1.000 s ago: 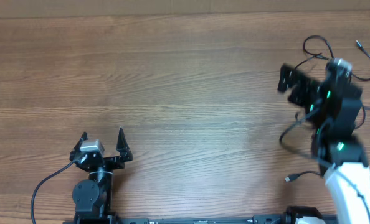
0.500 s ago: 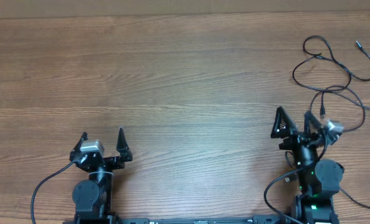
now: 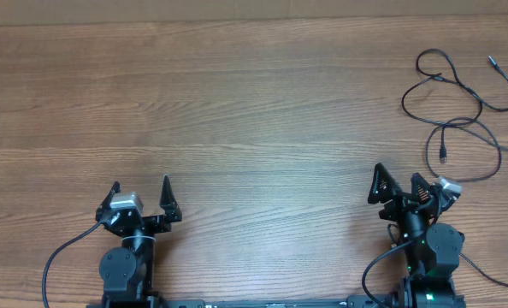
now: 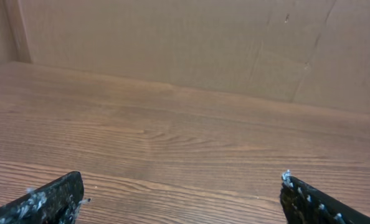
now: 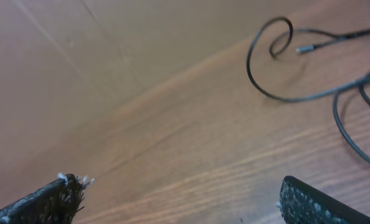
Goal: Untangle cables
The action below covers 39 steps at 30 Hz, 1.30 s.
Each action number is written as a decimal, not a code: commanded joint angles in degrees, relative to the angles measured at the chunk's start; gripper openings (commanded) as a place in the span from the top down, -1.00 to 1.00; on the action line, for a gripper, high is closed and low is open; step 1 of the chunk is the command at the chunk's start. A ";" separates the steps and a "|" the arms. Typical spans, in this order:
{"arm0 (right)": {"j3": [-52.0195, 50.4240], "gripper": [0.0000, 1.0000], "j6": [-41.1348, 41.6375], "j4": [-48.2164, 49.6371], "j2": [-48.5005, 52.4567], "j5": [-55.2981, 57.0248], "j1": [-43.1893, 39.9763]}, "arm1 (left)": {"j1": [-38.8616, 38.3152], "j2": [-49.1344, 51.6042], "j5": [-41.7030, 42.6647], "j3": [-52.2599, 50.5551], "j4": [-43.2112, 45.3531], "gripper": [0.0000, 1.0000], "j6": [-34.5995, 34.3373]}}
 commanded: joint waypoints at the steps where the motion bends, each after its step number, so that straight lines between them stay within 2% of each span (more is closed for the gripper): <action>1: -0.61 -1.00 -0.07 -3.58 -1.20 0.57 0.15 | 0.52 -0.50 0.46 -0.20 0.07 -1.00 1.09; 4: -0.59 -1.00 -0.20 -6.45 -2.99 1.01 0.15 | 0.52 -0.50 0.46 -0.20 0.07 -0.99 1.11; 16: -0.59 -1.00 -0.50 -6.43 -16.98 1.40 0.13 | 0.52 -0.50 0.46 -0.20 0.07 -1.00 1.11; 39: -0.59 -1.00 -0.46 -6.45 -16.87 1.40 0.24 | 0.52 -0.50 0.46 -0.20 0.07 -0.99 1.11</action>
